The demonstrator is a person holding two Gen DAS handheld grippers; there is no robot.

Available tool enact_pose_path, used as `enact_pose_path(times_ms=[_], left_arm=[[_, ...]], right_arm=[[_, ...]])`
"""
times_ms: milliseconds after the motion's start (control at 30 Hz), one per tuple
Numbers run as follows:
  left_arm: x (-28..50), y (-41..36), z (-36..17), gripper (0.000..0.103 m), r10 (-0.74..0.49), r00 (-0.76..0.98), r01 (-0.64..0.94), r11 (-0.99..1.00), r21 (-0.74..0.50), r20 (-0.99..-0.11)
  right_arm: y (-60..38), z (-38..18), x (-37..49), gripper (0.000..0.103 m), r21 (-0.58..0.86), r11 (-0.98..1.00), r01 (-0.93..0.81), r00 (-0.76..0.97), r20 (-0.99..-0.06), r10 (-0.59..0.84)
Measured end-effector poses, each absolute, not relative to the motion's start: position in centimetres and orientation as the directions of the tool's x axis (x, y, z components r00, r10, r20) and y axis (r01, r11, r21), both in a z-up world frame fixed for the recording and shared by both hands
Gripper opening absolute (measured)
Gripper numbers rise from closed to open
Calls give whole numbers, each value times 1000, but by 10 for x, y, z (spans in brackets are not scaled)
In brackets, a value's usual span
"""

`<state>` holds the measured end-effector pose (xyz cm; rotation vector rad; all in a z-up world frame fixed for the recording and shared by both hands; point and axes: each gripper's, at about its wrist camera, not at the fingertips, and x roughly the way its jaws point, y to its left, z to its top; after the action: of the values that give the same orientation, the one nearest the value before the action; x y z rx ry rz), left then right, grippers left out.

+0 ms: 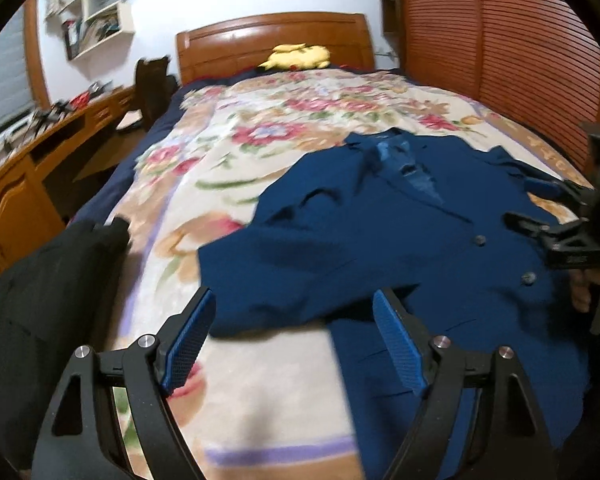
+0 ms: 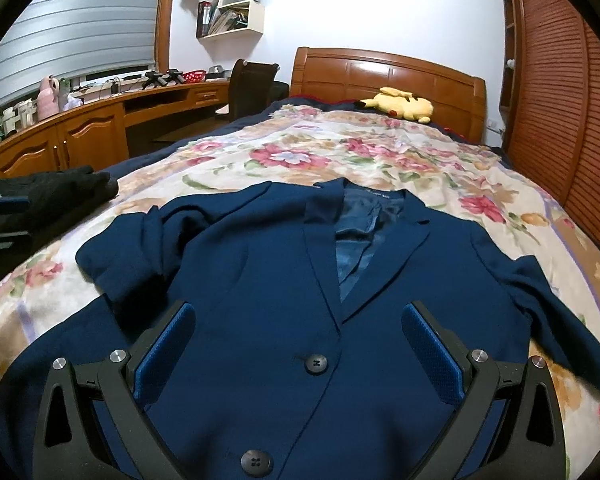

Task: Fold large clothes
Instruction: 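Grasp the sleeve cuff with the left gripper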

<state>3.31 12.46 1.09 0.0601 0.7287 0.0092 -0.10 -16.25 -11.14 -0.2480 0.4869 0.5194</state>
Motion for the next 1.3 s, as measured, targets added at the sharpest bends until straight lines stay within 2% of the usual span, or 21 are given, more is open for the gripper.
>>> enact_pose_path(times_ms=[433, 767, 1167, 1200, 1233, 1267, 1300], left_arm=[[72, 171, -40, 81, 101, 679, -114, 993, 31, -728], [95, 177, -71, 81, 109, 593, -135, 990, 35, -798], [109, 181, -86, 81, 89, 534, -143, 990, 14, -841], [110, 181, -86, 75, 71, 536, -135, 991, -2, -841], [109, 181, -86, 61, 44, 539, -121, 992, -26, -841], [110, 181, -86, 54, 16, 538, -107, 993, -50, -843], [109, 180, -85, 42, -1, 539, -100, 993, -65, -842]], right_arm=[[-149, -118, -9, 100, -126, 809, -574, 728, -531, 434], [-144, -125, -3, 100, -148, 791, -594, 710, -560, 428], [-157, -125, -10, 100, -154, 795, -586, 717, -555, 422], [-159, -125, -10, 100, -154, 797, -584, 719, -554, 419], [-161, -125, -11, 100, -154, 800, -580, 721, -553, 416], [-163, -124, -11, 100, -153, 802, -577, 723, -553, 415], [-165, -124, -12, 100, -152, 805, -574, 725, -552, 413]])
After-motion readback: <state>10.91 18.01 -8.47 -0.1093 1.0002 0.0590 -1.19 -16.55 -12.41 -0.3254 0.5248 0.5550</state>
